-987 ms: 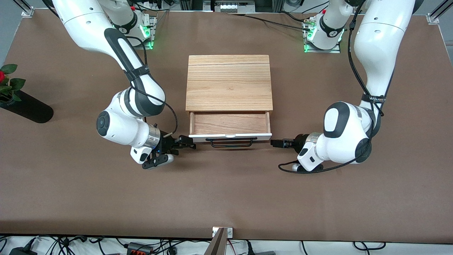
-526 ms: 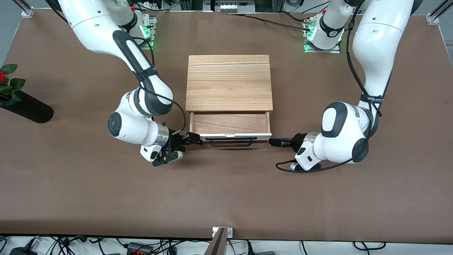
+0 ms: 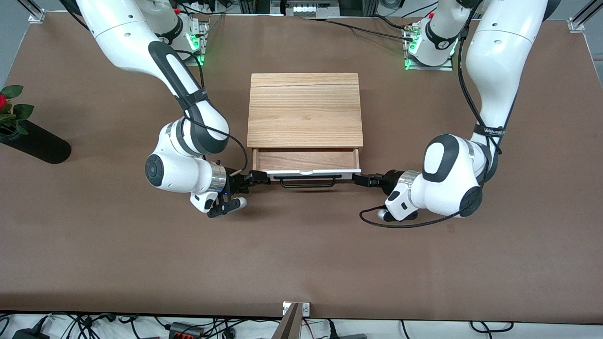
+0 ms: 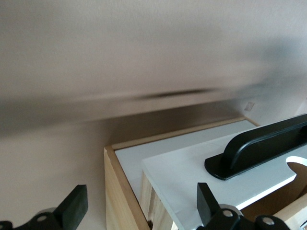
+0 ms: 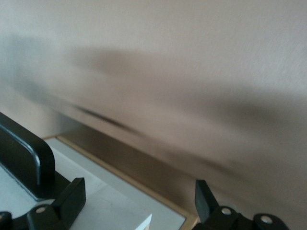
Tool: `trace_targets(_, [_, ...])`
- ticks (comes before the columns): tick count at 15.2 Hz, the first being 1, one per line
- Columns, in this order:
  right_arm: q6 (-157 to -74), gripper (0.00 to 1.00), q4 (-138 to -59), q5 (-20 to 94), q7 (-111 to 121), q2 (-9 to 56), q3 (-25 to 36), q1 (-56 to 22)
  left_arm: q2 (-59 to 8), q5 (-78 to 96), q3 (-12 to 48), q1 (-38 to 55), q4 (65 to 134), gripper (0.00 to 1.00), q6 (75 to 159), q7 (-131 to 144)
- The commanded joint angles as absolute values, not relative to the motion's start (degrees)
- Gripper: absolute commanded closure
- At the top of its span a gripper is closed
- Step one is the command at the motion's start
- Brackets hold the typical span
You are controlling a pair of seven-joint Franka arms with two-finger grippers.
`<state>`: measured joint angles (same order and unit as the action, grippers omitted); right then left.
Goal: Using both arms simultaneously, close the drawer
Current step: 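Push the white drawer into the cabinet with both grippers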
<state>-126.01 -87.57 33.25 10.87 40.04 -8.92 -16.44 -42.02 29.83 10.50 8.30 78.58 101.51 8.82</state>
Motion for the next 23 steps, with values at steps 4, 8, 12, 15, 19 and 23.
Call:
trace_targets(4, [-121.2,0.0,-88.4,33.9,12.0,39.8,-9.1,-16.3,-43.1,30.9,10.3,9.0,78.3,0.0,93.3,8.6])
trace_targets(8, [-118.4,0.0,-88.4,33.9,11.8,39.6,-9.1,-16.3,-43.2,30.2,10.2,9.1,78.4,0.0,90.0,8.6])
trace_targets(12, [-116.0,0.0,-88.4,33.9,11.7,39.6,-9.1,-16.3,-43.4,30.2,10.2,8.8,79.3,0.0,88.8,8.6])
trace_targets(15, [-115.4,0.0,-88.4,33.9,11.6,39.7,-9.1,-16.3,-43.5,30.1,10.2,8.7,79.1,0.0,89.0,8.5])
trace_targets(19, [-115.1,0.0,-88.7,33.9,11.7,39.7,-9.1,-16.8,-43.4,30.1,10.1,8.8,78.4,0.0,89.5,8.8])
trace_targets(23, [-111.9,0.0,-88.7,33.9,12.4,39.7,-9.1,-16.7,-43.4,30.2,10.2,9.7,79.1,0.0,89.5,9.1])
